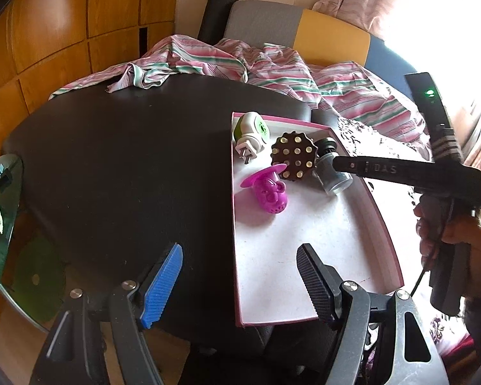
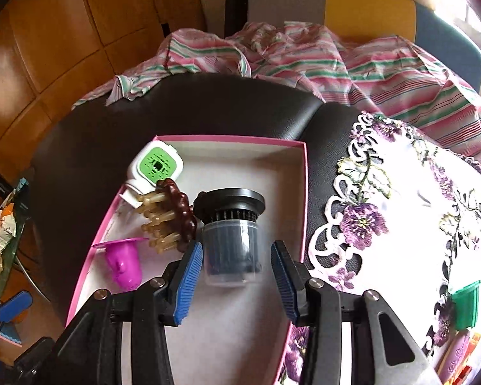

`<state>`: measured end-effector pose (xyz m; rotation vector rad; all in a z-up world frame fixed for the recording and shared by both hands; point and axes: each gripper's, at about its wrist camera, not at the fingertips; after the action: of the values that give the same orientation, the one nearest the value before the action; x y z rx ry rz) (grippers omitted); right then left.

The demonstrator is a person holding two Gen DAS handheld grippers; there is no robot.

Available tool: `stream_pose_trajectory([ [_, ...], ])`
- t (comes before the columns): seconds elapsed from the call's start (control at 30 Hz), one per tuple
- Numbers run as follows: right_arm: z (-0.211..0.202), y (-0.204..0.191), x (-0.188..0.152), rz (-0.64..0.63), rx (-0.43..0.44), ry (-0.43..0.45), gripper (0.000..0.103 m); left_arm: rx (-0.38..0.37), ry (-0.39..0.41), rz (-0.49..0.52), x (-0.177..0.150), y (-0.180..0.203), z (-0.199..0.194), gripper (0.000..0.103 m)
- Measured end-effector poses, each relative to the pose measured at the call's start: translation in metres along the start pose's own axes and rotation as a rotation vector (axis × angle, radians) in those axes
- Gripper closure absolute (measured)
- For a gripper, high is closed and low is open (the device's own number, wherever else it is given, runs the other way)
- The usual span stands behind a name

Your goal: Organize rigid objects

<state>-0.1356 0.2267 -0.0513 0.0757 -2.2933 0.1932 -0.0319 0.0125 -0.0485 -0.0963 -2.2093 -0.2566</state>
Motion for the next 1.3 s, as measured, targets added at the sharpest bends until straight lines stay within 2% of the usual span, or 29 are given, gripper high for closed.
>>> stream_pose_trajectory([
  [0.33, -0.036, -0.001, -0.011, -0.018, 0.005, 0.050, 0.058, -0.007, 0.014, 0.021, 0.001, 0.005, -0.007, 0.029],
  [0.63, -0.072, 0.033, -0.022, 0.011, -0.039, 0.076, 0.058, -0.021, 0.012, 0.049, 0.000, 0.013, -0.011, 0.029],
  [0.87, -0.101, 0.090, -0.031, 0.043, -0.157, 0.078, 0.058, -0.037, 0.007, 0.083, -0.001, 0.026, -0.011, 0.029],
  [1.07, -0.128, 0.159, -0.047, 0.132, -0.297, 0.095, 0.058, -0.053, 0.003, 0.114, 0.000, 0.039, -0.010, 0.029],
  [1.23, -0.148, 0.222, -0.074, 0.306, -0.436, 0.140, 0.058, -0.084, 0.001, 0.154, 0.001, 0.058, -0.010, 0.029],
  [1.3, -0.151, 0.244, -0.085, 0.399, -0.491, 0.101, 0.058, -0.096, 0.002, 0.176, 0.003, 0.066, -0.009, 0.029],
])
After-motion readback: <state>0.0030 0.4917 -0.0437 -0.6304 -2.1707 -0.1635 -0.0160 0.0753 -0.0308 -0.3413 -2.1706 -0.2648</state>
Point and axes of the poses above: each gripper's, at about its wrist camera, not at the fingertips, and z roughly the way its jaws point, y to its right, x to its top, and after that the axes turned 14 degrees about y, right-handed
